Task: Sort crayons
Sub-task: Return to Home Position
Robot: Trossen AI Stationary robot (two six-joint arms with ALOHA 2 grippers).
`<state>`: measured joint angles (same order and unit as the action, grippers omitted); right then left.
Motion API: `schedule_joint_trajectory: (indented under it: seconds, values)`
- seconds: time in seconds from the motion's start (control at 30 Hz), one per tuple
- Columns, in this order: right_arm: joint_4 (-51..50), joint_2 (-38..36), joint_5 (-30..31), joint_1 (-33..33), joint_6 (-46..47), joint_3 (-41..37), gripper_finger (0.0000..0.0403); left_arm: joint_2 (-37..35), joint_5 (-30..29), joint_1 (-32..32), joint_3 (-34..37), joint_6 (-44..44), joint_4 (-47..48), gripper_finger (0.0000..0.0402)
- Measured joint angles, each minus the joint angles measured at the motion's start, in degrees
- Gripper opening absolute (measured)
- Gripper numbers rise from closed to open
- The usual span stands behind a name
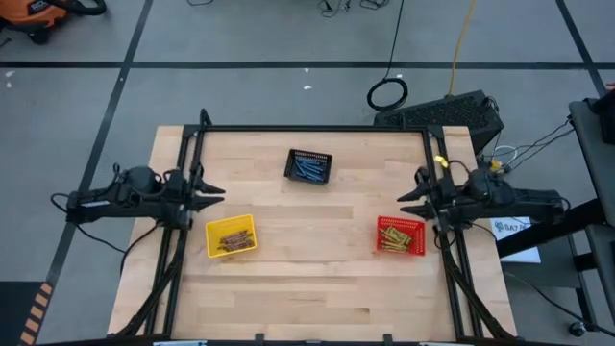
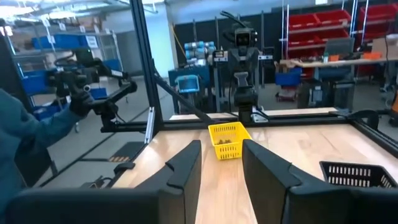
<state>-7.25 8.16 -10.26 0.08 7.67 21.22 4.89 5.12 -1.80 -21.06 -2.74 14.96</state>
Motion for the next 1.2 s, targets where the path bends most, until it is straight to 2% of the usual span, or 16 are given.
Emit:
schedule_joint_trajectory:
  seconds: [0.2,0.3,0.43,0.63,0.8,1.0,1.2]
  values:
    - [11.55,-3.07,0.0,0.0,-0.34,-10.89,0.0102,-3.1,-0.91,-0.04,6.2,0.02,-2.44,0.0083]
    - [14.22,-3.67,0.32,0.0,0.17,-14.87,0.0102,-3.76,-0.91,-0.04,8.15,0.0,-2.57,0.0083]
    - [14.58,-4.18,6.95,0.01,3.8,-18.11,0.0102,-4.25,-0.9,-0.04,9.77,0.0,-2.61,0.0083]
    - [11.54,-4.26,17.71,0.0,3.14,-19.42,0.0102,-4.24,-0.87,-0.04,10.91,0.24,-2.62,0.0083]
    - [10.25,-4.27,17.8,0.0,-1.73,-19.52,0.0102,-4.24,-0.62,-0.04,11.87,2.4,-2.88,0.0083]
    - [8.5,-4.3,17.49,0.02,-1.69,-19.62,0.0102,-4.24,-0.58,-0.04,15.1,3.08,-5.06,0.0083]
    - [8.18,-4.3,17.49,0.02,-3.68,-19.67,0.0102,-4.24,-0.52,-0.04,15.19,2.37,-3.4,0.0083]
